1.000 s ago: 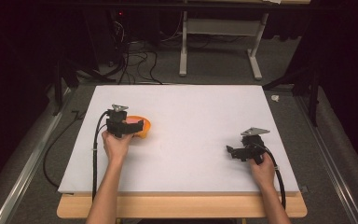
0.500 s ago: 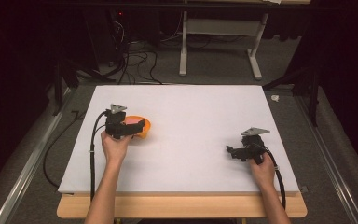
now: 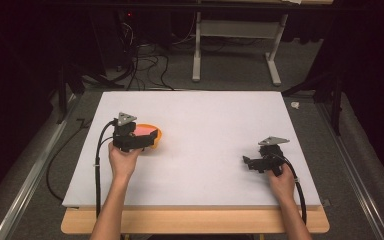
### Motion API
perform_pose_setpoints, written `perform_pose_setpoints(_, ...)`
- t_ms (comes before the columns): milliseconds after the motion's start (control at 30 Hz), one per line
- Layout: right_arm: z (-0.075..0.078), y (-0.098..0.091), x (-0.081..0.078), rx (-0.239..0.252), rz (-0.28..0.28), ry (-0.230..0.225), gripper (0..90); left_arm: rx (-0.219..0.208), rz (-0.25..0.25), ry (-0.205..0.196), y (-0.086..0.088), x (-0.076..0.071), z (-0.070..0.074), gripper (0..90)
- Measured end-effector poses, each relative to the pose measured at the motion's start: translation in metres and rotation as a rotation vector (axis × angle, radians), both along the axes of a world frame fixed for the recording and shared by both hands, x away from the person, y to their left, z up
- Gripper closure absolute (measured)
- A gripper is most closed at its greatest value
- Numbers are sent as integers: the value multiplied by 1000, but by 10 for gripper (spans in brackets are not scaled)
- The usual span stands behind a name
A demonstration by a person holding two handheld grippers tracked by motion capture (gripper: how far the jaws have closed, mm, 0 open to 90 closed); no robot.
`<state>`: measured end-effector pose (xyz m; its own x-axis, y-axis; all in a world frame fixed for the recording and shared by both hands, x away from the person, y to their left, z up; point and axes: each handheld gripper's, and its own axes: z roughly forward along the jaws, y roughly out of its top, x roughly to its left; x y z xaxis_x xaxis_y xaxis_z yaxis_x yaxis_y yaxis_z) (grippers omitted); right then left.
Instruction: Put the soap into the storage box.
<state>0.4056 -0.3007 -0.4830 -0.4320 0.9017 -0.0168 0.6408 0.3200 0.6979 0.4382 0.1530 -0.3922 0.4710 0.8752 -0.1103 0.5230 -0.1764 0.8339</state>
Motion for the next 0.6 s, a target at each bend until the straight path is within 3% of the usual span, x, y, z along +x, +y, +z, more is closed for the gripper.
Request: perform_pose_setpoints(600, 0, 0, 0, -1, 2, -2, 143, -22, -76, -17, -9, -19, 9, 130)
